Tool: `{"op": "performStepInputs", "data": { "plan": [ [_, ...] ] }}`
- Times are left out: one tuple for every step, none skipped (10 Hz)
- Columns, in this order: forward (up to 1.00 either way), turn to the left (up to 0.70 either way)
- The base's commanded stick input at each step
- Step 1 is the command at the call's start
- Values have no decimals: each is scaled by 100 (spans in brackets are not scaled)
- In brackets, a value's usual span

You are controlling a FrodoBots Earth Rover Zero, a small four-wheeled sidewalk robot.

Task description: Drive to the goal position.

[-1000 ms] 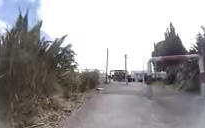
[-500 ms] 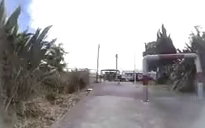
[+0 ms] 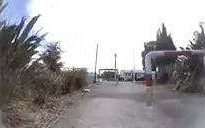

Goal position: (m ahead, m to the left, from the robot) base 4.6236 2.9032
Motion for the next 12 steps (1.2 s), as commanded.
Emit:
{"op": "performStepInputs", "data": {
  "plan": [
    [70, 0],
    [70, 0],
    [70, 0],
    [70, 0],
    [70, 0],
    [70, 0],
    [70, 0],
    [70, 0],
    [70, 0],
    [70, 0],
    [70, 0],
    [70, 0]
  ]
}}
